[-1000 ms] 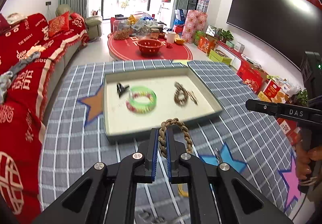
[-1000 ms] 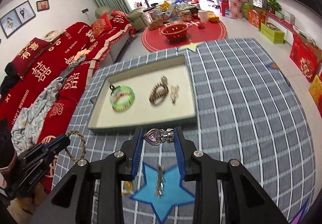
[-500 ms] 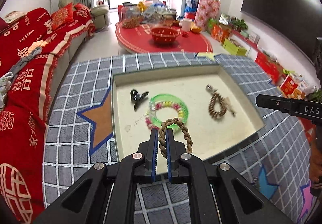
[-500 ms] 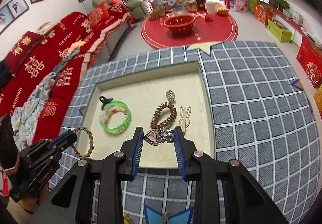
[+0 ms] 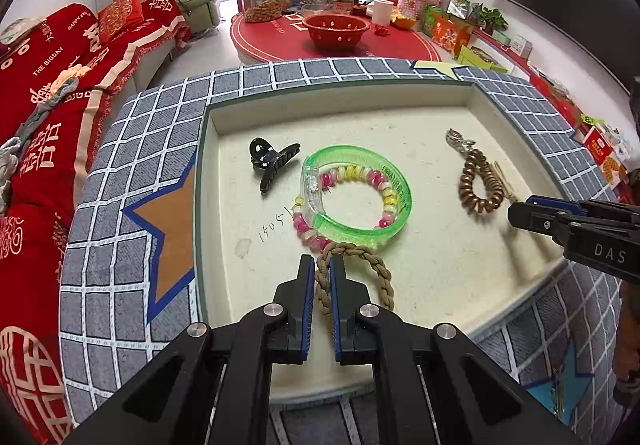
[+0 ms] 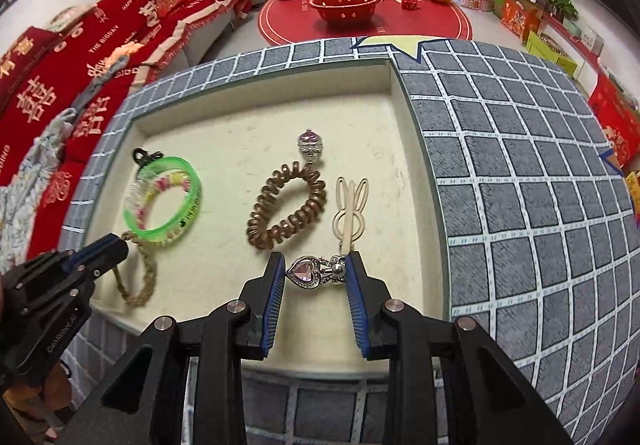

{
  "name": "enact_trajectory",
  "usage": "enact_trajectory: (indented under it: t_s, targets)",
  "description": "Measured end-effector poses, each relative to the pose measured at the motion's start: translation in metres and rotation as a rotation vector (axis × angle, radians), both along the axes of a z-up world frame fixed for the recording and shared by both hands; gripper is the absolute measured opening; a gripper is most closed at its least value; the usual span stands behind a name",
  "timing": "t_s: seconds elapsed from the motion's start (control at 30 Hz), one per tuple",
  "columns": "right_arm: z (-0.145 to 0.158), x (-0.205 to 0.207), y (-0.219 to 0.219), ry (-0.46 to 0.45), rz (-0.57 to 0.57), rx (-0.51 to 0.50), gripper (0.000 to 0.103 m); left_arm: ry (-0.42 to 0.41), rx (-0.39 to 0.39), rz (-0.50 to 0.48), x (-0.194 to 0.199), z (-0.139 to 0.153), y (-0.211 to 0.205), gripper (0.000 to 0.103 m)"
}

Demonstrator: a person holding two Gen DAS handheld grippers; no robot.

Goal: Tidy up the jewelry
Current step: 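Carry the braided bracelet and purple heart pendant into the tray, open both grippers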

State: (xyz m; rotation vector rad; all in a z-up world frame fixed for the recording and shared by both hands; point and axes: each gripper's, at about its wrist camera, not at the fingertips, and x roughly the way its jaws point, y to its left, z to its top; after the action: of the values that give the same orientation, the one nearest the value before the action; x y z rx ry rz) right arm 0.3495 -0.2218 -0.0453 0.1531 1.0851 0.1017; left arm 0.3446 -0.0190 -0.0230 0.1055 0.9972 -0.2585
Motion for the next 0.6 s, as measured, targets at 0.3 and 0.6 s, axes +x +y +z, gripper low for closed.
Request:
enact_trajectory:
  t_s: [0.3,0.6]
  targets:
    - [-0.003,0.006,0.003,-0.027,-0.015,-0.038,0.034,-0.019,0.058,0.023,0.007,-0.01,-0.007,0.021]
    - [-0.006,0.002,0.007,-0.026,-0.018,-0.048,0.037,-0.029,0.09,0.029,0.005,-0.009,-0.011,0.021]
